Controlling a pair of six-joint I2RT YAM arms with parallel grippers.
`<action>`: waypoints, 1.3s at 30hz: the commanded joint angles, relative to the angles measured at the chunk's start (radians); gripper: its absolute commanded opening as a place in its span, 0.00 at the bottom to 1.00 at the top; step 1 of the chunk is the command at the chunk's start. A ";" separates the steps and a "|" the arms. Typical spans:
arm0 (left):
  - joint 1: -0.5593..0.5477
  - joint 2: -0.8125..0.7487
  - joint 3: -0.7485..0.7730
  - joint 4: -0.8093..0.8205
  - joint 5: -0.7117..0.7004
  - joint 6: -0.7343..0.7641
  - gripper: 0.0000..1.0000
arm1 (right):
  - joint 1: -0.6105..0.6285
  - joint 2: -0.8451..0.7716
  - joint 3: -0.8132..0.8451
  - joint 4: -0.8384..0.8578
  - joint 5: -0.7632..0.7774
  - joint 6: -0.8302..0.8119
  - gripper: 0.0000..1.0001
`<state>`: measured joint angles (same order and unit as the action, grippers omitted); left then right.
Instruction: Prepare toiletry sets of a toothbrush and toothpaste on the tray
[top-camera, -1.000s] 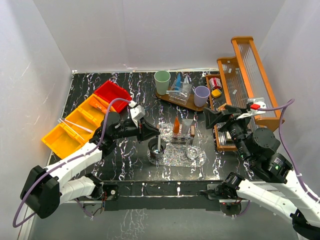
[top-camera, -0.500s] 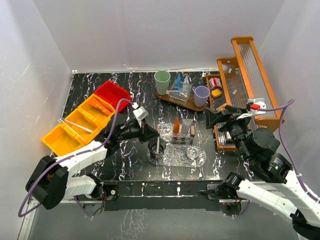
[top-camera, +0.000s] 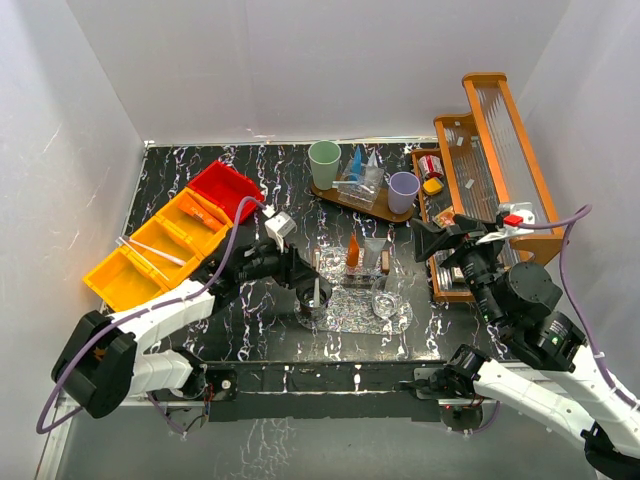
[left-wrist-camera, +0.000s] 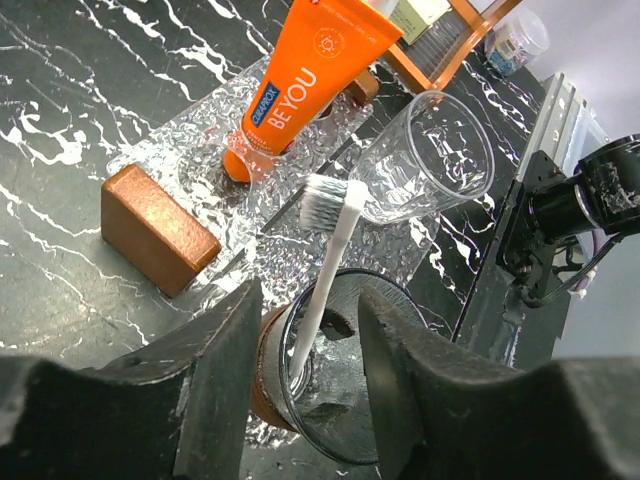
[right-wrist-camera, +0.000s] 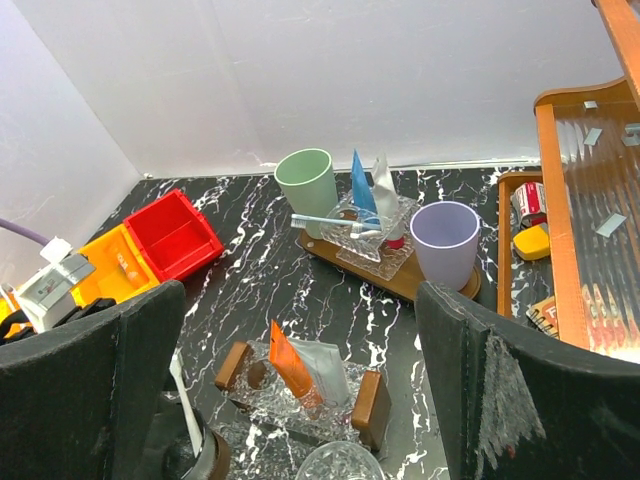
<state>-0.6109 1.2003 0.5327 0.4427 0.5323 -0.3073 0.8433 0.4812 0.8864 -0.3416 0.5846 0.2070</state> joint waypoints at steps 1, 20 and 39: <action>0.003 -0.059 0.100 -0.165 -0.038 0.003 0.45 | 0.002 -0.014 0.005 0.026 0.022 -0.028 0.98; 0.457 -0.114 0.501 -0.812 -0.770 0.037 0.86 | 0.001 0.017 -0.108 0.076 -0.056 -0.058 0.98; 0.922 0.321 0.693 -1.049 -0.858 -0.332 0.69 | 0.001 0.039 -0.143 0.110 -0.055 -0.132 0.98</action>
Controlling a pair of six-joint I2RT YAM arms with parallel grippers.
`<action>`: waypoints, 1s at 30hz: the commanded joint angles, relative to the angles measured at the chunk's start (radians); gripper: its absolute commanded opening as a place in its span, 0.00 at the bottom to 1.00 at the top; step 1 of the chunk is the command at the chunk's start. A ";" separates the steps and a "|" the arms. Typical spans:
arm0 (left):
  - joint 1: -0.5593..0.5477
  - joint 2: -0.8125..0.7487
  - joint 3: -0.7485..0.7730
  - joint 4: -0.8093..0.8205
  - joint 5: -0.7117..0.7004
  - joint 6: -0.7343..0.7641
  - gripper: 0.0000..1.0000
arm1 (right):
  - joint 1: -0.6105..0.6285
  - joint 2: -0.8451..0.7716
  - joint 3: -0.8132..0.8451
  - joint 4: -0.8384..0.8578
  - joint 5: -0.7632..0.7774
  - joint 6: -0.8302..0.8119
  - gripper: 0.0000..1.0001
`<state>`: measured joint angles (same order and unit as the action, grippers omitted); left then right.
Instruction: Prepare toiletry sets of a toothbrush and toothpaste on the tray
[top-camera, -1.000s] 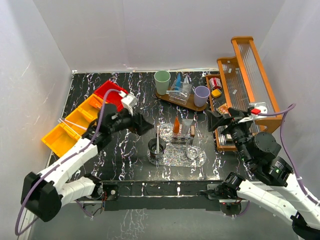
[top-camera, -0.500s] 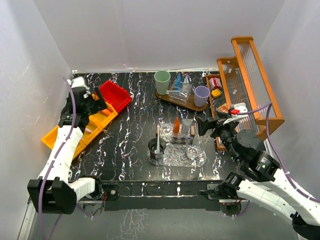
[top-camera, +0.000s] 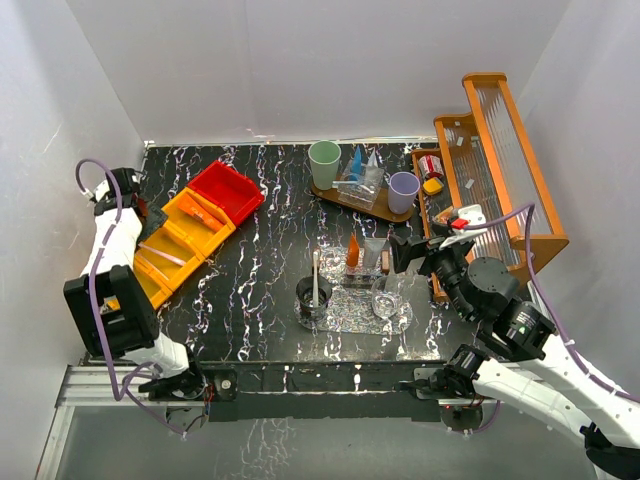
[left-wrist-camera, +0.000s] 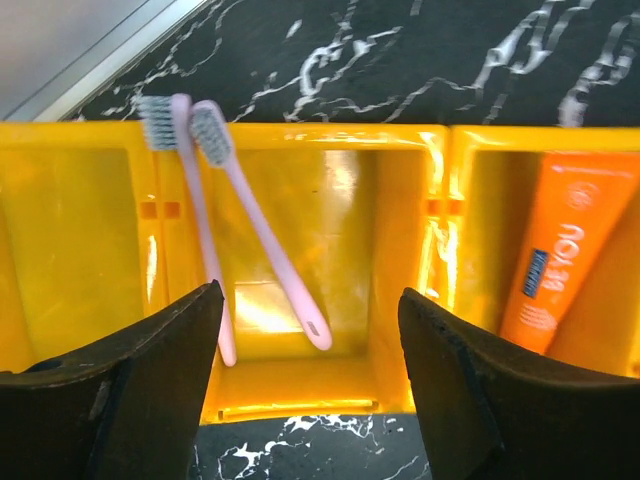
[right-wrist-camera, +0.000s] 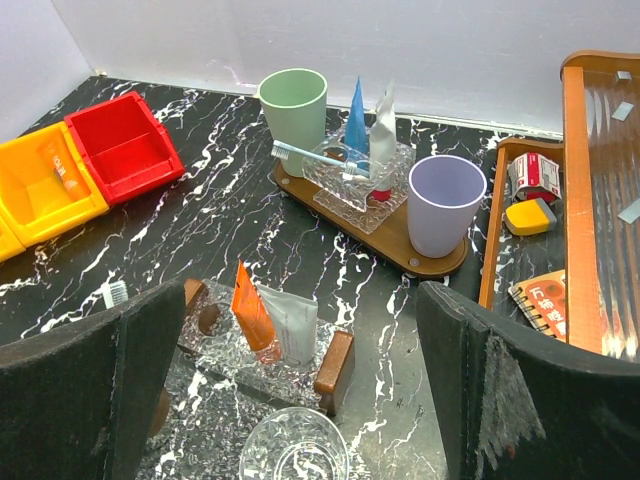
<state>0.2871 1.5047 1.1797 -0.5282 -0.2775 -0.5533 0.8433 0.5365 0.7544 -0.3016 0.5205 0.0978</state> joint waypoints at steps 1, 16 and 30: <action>0.029 0.030 0.051 -0.086 -0.056 -0.102 0.66 | 0.002 -0.018 -0.013 0.070 0.009 -0.022 0.98; 0.059 0.188 0.065 -0.057 -0.043 -0.191 0.38 | 0.002 -0.012 -0.021 0.071 0.010 -0.021 0.98; 0.066 0.248 0.067 -0.040 -0.062 -0.191 0.20 | 0.002 0.005 -0.018 0.071 0.009 -0.014 0.98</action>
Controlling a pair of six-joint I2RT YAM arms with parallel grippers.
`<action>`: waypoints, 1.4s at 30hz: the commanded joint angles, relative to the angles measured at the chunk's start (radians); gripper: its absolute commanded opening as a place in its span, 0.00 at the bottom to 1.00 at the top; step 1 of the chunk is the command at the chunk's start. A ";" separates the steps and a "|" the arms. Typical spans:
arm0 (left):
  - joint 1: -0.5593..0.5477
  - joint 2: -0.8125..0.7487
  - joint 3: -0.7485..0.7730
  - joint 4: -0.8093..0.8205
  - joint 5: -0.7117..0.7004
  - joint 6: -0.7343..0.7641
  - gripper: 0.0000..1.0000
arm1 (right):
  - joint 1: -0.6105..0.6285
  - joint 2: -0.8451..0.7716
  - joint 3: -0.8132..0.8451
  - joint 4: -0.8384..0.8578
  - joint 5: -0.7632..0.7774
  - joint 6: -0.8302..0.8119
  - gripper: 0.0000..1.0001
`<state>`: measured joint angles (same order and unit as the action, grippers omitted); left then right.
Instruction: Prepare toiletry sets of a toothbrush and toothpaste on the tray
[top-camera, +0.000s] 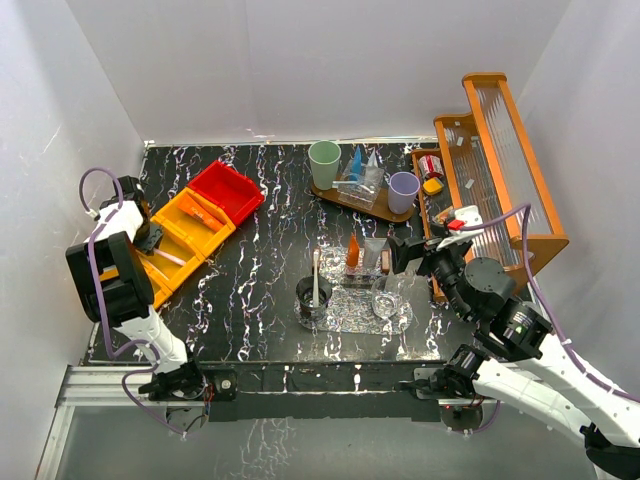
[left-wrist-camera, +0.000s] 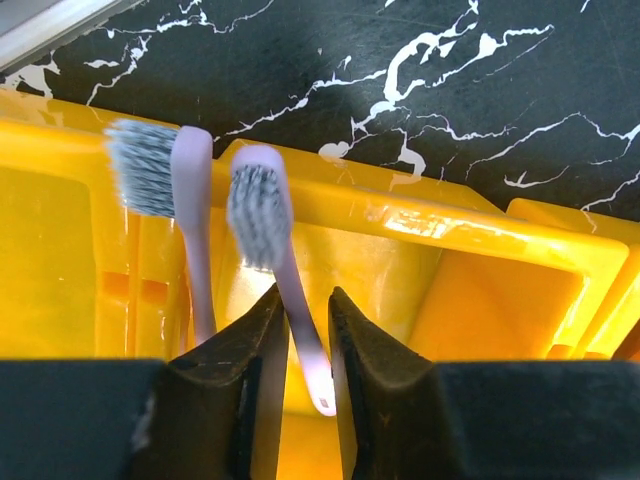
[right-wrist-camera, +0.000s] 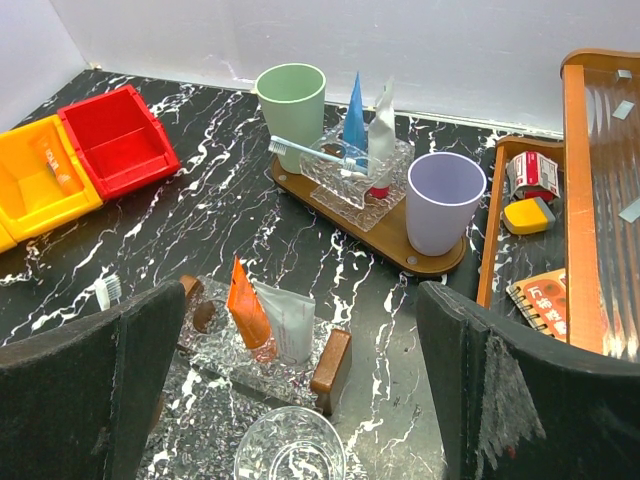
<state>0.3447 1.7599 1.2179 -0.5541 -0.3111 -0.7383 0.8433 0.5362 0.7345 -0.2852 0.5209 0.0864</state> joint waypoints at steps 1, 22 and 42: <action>0.008 -0.011 0.029 -0.017 -0.030 -0.006 0.18 | 0.002 0.007 0.003 0.055 0.008 -0.001 0.98; 0.014 -0.383 0.098 0.201 0.400 0.111 0.00 | 0.002 0.034 0.090 0.050 0.019 0.040 0.98; -0.910 -0.584 -0.226 1.288 1.177 0.390 0.00 | 0.002 -0.059 0.149 0.172 -0.059 0.248 0.98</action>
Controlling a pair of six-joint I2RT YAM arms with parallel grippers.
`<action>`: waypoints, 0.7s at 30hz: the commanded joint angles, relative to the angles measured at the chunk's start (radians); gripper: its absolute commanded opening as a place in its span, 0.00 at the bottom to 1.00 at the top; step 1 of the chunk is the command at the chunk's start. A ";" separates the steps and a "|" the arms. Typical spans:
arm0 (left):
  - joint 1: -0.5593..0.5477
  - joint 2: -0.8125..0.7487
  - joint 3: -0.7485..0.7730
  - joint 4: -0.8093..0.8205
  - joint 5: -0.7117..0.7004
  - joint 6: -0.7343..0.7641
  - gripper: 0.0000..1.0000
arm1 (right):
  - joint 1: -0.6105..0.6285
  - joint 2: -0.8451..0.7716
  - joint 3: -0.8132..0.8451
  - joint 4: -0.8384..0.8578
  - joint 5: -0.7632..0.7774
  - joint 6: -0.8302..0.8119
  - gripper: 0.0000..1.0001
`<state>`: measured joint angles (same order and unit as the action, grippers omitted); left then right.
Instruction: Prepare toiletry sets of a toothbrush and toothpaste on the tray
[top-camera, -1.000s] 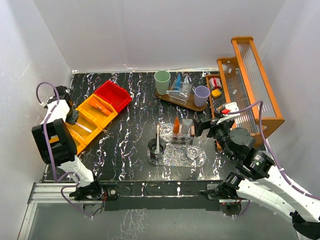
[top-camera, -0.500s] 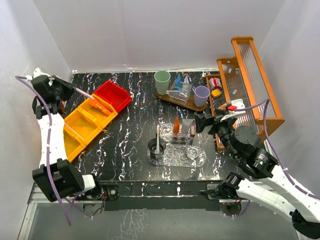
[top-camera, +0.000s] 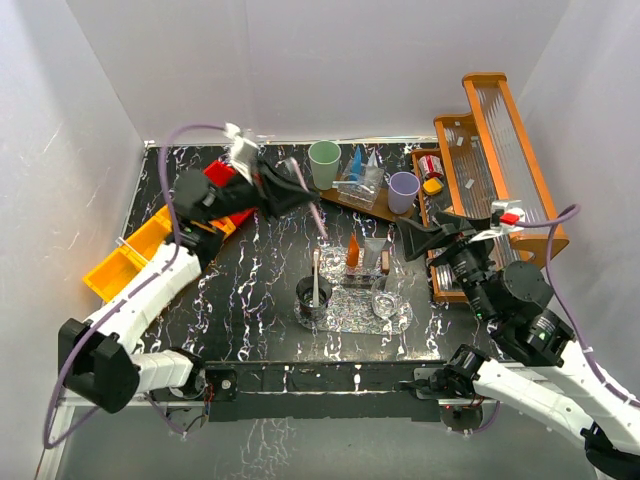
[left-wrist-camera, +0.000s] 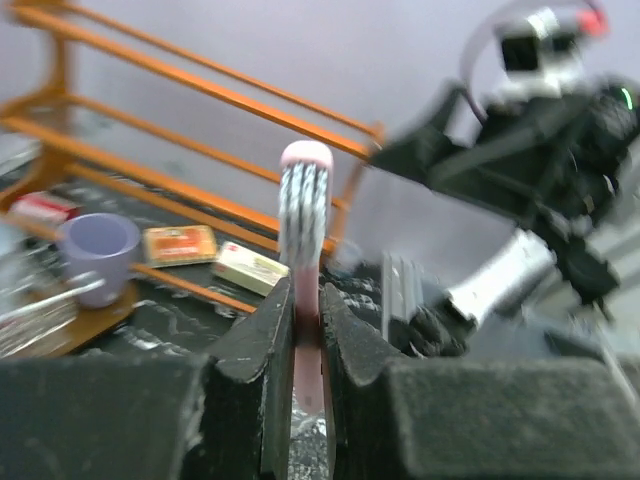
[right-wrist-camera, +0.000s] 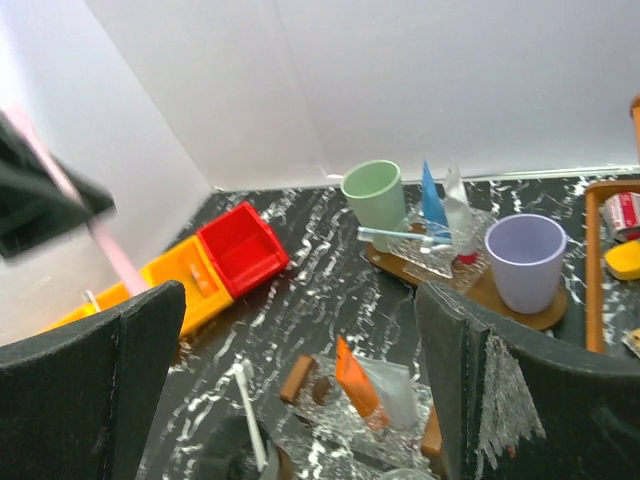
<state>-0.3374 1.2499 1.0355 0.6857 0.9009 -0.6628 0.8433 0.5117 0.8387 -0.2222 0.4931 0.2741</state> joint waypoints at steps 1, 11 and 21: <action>-0.294 -0.065 -0.044 0.002 -0.072 0.389 0.00 | 0.002 -0.046 0.042 0.124 -0.039 0.068 0.98; -0.602 0.224 -0.012 0.054 -0.322 0.561 0.00 | 0.002 -0.184 0.039 0.158 -0.041 0.101 0.98; -0.636 0.460 0.076 0.057 -0.335 0.537 0.00 | 0.002 -0.245 0.068 0.067 -0.002 0.105 0.98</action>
<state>-0.9577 1.7008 1.0527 0.6739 0.5793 -0.1337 0.8433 0.2871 0.8700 -0.1394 0.4713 0.3702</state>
